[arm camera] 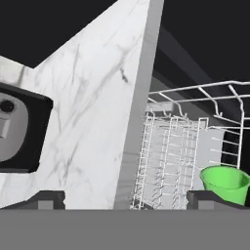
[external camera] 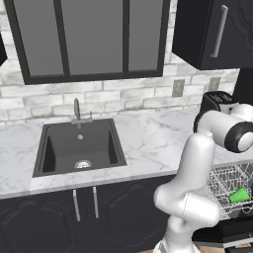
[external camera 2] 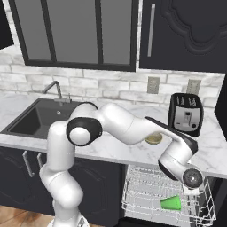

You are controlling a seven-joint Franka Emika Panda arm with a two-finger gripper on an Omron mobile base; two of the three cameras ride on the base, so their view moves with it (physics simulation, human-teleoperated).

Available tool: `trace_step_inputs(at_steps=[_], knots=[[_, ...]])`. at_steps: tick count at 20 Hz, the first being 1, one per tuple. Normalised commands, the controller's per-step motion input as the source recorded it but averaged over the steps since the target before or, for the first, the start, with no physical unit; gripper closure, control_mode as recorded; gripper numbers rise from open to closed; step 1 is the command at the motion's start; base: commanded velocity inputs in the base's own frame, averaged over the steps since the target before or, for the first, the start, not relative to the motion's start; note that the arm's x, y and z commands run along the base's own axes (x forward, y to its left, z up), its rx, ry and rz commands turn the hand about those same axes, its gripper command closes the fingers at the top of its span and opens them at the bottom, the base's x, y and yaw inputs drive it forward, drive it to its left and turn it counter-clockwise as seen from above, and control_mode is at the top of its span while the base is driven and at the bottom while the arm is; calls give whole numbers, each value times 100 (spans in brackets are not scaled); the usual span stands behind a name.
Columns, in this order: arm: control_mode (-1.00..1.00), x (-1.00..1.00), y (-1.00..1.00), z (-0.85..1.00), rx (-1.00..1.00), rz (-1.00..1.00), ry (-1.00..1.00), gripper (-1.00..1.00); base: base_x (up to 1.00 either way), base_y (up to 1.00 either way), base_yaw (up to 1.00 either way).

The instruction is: Pick up the cup and bowl from the counter, place them in the dishwasher, and close the dishwasher door.

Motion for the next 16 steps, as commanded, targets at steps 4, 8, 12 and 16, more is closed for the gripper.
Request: trace_step_inputs(at_steps=[4, 8, 12, 16], knots=[[-100, 12, 35, 35, 4, 2, 0, -100, 0, 0, 0], [-100, 29, 37, 15, 3, 2, 0, -100, 0, 0, 0], [-100, 34, 39, 8, 1, 2, 0, -100, 0, 0, 0], [-100, 38, 28, 6, 0, 2, 0, -100, 0, 0, 0]])
